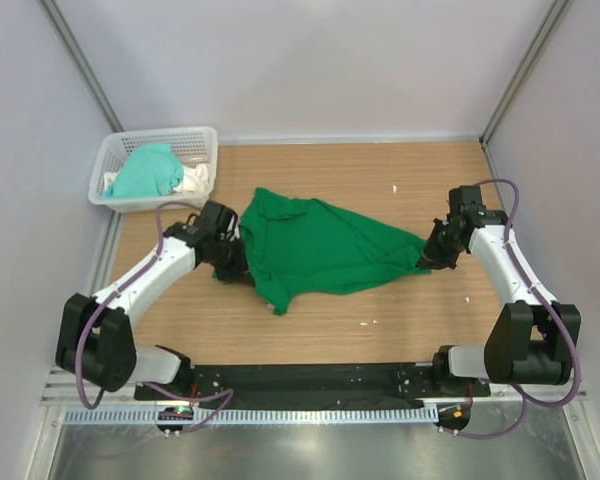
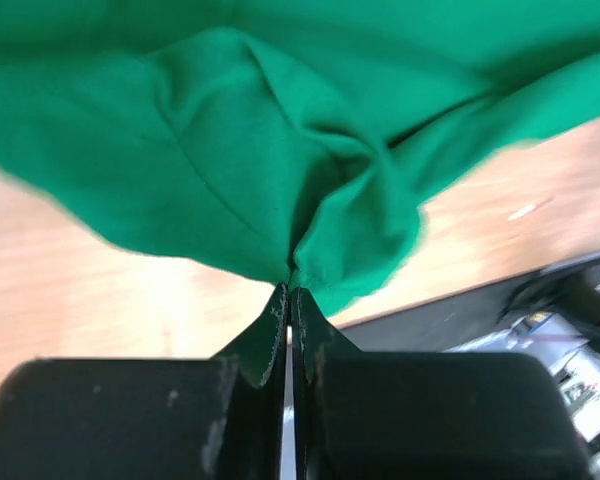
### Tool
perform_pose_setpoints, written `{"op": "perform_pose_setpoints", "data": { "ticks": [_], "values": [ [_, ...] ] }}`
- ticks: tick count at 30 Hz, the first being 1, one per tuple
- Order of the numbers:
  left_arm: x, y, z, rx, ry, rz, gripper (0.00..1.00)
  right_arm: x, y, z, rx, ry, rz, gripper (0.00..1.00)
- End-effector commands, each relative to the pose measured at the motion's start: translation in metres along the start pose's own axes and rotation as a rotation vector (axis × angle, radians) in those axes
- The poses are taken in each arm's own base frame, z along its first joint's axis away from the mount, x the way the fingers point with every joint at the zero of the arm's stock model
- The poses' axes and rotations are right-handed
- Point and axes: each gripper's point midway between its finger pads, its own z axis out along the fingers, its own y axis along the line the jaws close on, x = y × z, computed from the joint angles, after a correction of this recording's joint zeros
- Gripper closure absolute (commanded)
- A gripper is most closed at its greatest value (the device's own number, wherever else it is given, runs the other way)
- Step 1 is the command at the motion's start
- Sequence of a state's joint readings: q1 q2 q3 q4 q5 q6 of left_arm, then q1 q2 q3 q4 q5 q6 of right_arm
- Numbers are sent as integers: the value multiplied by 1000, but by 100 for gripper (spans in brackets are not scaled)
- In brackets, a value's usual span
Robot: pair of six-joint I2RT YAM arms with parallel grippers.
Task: Fold and stack the t-shirts
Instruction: Flatten the tshirt out
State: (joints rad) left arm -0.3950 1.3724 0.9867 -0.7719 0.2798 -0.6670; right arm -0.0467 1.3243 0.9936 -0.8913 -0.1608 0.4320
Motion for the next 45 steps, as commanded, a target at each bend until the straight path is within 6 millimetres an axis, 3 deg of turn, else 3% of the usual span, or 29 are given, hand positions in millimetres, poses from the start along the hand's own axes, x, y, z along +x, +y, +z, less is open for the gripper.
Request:
{"op": "perform_pose_setpoints", "data": {
  "ticks": [1,4,8,14,17,20,23,24,26,27,30,31,33,34,35,36,37,38,40,41,45],
  "values": [
    [52,22,0,-25,101,-83,100,-6,9,-10,-27,-24,5,99],
    [84,50,-10,-110,124,-170,100,-4,6,-10,-15,-23,2,99],
    [80,69,-39,-222,28,-197,94,3,2,-5,-4,-3,4,99],
    [102,68,-17,-162,123,-240,100,8,0,0,-3,22,-9,99],
    [98,65,-13,-133,99,-233,100,8,3,1,-15,25,-11,99],
    [82,45,-13,-34,39,-223,100,8,6,2,-24,24,-7,99],
    [46,12,-35,101,-119,-162,100,1,12,-6,-46,-7,-6,99],
    [25,-4,-54,147,-203,-128,100,-3,15,-10,-54,-25,-2,99],
    [1,-14,-78,147,-314,-73,100,-16,24,-26,-74,-82,28,99],
    [-15,-31,-103,184,-380,-42,100,-21,28,-37,-89,-118,37,99],
    [-45,-47,-138,183,-479,10,100,-42,40,-68,-119,-224,80,99],
    [-61,-64,-172,221,-564,32,100,-53,47,-85,-136,-274,84,99],
    [-78,-73,-203,211,-658,73,100,-60,50,-108,-137,-326,110,99],
    [-86,-88,-240,250,-742,100,100,-64,53,-124,-157,-372,113,99],
    [-89,-93,-260,260,-793,114,100,-68,57,-145,-175,-417,121,99],
    [-90,-98,-277,276,-829,132,100,-70,58,-158,-180,-449,122,99],
    [-89,-101,-293,284,-871,164,100,-72,62,-184,-211,-508,115,99],
    [-86,-108,-323,311,-937,180,100,-66,59,-193,-203,-511,114,99],
    [-75,-103,-357,310,-1025,202,100,-62,64,-223,-242,-558,88,99],
    [-67,-104,-382,335,-1079,213,100,-52,64,-238,-267,-581,78,99],
    [-23,-90,-448,365,-1219,284,100,-22,71,-301,-398,-693,15,99]
  ]
}}
